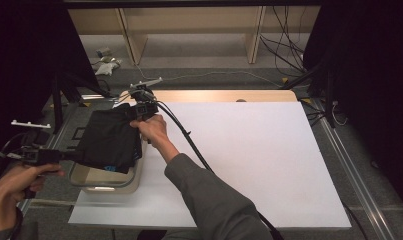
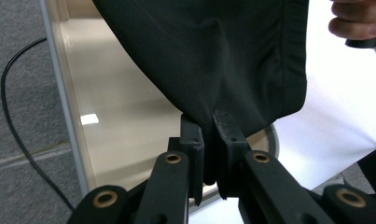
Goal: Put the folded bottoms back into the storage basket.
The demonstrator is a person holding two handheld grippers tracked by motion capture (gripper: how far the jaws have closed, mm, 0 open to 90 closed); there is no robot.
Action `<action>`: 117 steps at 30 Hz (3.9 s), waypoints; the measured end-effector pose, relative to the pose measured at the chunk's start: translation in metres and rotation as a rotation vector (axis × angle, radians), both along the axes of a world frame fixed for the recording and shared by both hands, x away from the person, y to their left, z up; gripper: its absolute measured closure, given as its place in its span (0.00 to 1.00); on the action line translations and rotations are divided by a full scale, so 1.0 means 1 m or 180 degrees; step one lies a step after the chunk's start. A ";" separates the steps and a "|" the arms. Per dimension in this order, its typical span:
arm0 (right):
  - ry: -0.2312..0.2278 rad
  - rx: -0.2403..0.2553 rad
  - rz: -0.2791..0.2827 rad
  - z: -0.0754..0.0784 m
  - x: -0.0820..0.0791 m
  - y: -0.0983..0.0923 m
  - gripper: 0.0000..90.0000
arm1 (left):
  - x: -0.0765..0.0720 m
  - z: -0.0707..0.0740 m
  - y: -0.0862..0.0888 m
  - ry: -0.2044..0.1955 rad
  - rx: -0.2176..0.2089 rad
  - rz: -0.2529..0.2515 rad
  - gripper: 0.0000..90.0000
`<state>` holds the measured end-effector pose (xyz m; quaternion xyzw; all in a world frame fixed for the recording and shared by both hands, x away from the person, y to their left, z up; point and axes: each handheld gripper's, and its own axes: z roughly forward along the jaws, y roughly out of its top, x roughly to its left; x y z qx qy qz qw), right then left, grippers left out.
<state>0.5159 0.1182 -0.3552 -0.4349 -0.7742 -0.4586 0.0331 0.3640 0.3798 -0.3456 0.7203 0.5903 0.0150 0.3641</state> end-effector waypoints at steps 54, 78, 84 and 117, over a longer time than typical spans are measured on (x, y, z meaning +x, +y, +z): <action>0.0016 -0.0190 -0.0013 -0.026 -0.005 0.019 0.84 | 0.008 -0.023 0.008 0.0306 0.0290 0.0157 0.91; 0.0028 -0.0260 0.0001 -0.032 -0.007 0.025 0.84 | 0.009 -0.026 0.008 0.0372 0.0355 0.0159 0.91; 0.0039 -0.0272 0.0005 -0.033 -0.007 0.026 0.83 | 0.010 -0.030 0.008 0.0416 0.0360 0.0146 0.91; -0.0029 -0.0065 -0.0066 -0.002 0.005 -0.017 0.29 | 0.021 -0.029 -0.019 0.0289 0.0543 0.0062 0.22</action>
